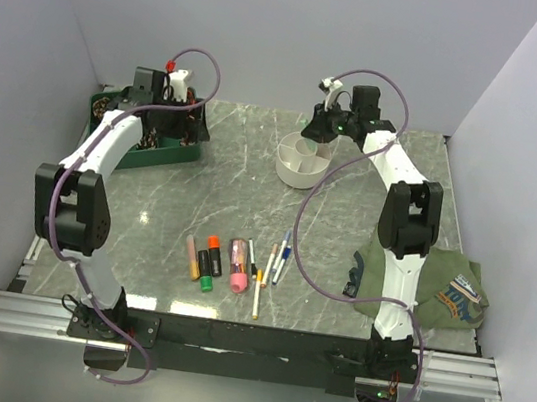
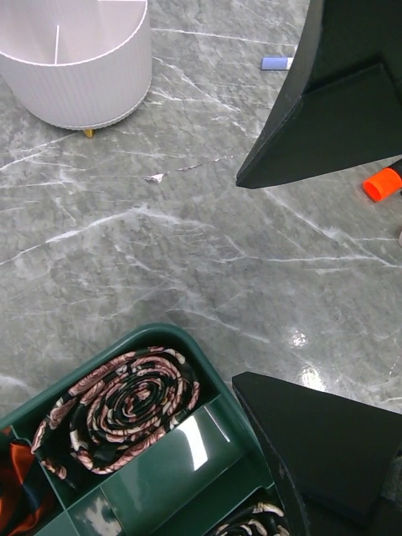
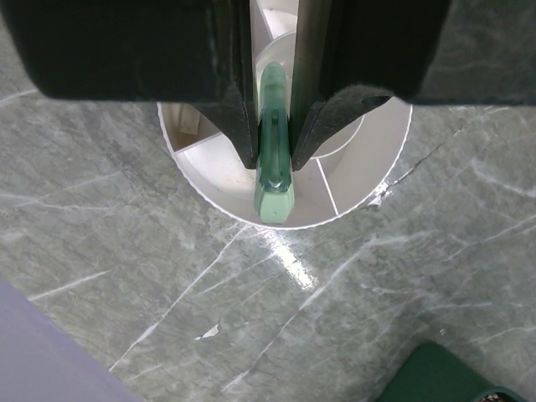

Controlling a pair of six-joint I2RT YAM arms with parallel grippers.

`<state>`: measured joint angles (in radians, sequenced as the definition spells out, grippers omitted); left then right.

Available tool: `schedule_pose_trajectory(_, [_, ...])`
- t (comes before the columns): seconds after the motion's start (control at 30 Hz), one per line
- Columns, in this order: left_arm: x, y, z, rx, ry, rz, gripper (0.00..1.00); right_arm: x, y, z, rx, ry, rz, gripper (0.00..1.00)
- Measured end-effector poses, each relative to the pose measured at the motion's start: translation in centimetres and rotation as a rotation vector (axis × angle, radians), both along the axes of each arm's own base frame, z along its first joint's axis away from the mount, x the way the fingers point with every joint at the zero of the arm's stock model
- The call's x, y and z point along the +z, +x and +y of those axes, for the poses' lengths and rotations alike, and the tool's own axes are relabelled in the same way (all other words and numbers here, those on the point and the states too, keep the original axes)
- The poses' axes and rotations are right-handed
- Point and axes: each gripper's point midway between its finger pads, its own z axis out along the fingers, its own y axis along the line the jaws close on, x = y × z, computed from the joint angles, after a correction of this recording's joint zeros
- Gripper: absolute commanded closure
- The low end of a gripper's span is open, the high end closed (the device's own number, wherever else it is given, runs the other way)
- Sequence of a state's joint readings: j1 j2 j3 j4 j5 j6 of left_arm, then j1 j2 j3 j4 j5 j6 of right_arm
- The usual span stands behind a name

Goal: Sort the stationery into containers
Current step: Place the pen in the storage box.

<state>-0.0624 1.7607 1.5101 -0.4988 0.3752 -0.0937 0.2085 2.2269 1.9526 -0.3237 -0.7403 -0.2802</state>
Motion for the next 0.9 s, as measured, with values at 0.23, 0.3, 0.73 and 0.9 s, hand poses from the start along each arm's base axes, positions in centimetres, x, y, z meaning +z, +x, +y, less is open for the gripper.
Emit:
schedule_pose_trajectory(0.23, [-1.1,0.2,0.0,-0.001,0.001,0.024,0.01,0.9,0.7,0.1,-0.018,0.016,-0.026,0.97])
schedule_pose_trajectory(0.3, [-1.4,0.3,0.0,-0.001,0.001,0.031,0.00,1.2,0.9,0.1,-0.022,0.027,-0.028,0.97])
schedule_pose_trajectory(0.73, [-1.3,1.3,-1.2,-0.023,0.000,0.022,0.01,1.9,1.4,-0.7,-0.040,0.046,-0.039,0.97])
schedule_pose_trajectory(0.9, [-1.9,1.4,-1.6,-0.031,0.001,0.033,0.01,2.1,2.1,-1.9,-0.071,0.040,-0.054,0.97])
